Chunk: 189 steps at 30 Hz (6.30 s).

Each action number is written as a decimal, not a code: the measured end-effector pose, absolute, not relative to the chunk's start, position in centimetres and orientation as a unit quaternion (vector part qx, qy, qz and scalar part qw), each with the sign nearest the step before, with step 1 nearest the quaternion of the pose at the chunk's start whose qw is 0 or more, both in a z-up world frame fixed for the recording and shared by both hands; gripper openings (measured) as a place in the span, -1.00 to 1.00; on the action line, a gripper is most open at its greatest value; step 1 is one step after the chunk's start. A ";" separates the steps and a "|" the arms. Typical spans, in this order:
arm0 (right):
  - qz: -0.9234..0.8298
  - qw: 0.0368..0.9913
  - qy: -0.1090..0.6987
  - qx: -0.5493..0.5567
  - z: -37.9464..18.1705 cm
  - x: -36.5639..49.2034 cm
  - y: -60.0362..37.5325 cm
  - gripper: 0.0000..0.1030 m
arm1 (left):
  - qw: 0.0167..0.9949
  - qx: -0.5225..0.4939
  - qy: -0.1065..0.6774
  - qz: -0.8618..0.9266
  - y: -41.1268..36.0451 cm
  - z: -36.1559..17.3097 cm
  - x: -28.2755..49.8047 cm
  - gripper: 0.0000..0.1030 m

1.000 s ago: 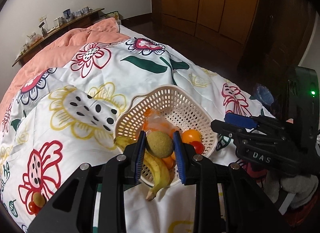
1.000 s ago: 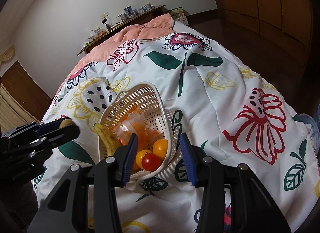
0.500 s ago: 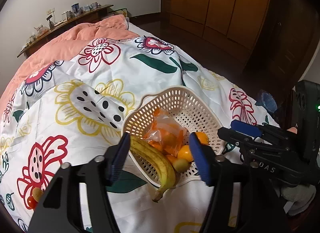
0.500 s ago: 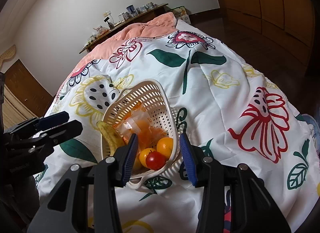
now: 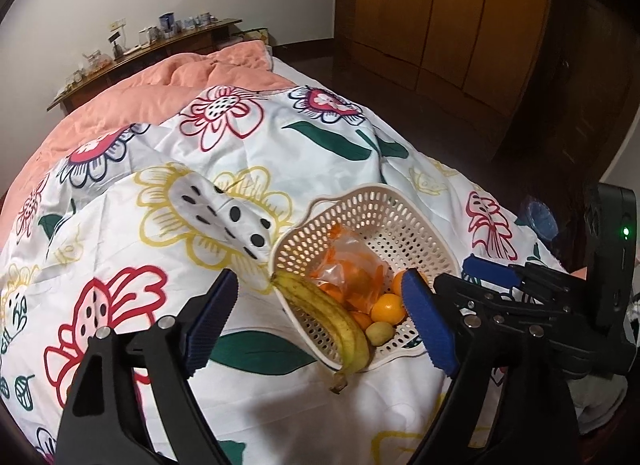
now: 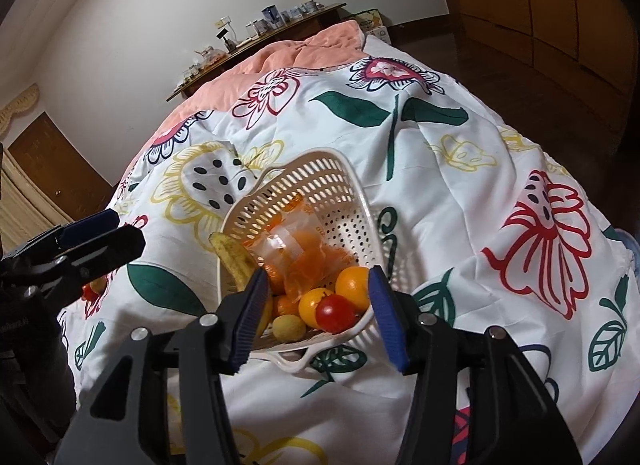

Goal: Organize fruits
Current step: 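Move the empty left tool back to the remaining tomato and brown fruit, then grasp the red cherry tomato with the left tool, then grasp the last brown fruit with the right tool while the left tool holds the tomato, then carry the brown fruit into the basket and open the right tool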

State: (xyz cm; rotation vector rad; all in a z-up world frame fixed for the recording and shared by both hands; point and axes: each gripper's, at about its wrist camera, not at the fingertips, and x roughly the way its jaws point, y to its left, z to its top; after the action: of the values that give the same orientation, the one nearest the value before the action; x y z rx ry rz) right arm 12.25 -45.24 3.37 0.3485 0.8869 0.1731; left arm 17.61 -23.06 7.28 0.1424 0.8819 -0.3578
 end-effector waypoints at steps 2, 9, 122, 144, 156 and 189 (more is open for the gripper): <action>0.088 0.885 0.427 0.165 3.5 12.3 -44.8 0.02 | 0.888 0.062 0.425 -0.166 -22.5 7.2 17.7 0.66; 0.106 0.886 0.424 0.154 4.2 12.1 -42.9 0.02 | 0.891 0.039 0.427 -0.147 -20.1 7.1 17.6 0.66; 0.259 0.863 0.434 0.013 8.8 10.7 -23.9 0.31 | 0.915 -0.024 0.401 -0.041 1.7 5.4 10.6 -0.40; 0.308 0.808 0.501 -0.032 6.7 15.5 -12.0 0.26 | 0.925 -0.094 0.367 -0.013 6.4 5.5 7.3 -0.40; 0.277 0.808 0.518 -0.051 5.2 16.9 -10.5 -0.17 | 0.925 -0.105 0.365 -0.016 7.5 5.1 6.7 -0.40; 0.307 0.826 0.472 -0.018 7.9 12.5 -14.6 -0.43 | 0.906 -0.102 0.409 -0.031 6.2 2.4 9.1 -0.21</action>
State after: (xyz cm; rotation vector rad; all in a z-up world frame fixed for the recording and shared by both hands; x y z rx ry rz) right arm 12.54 -14.57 7.90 -0.0378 1.0038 0.6527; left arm 9.09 6.17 2.41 -0.2098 0.8440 -0.0634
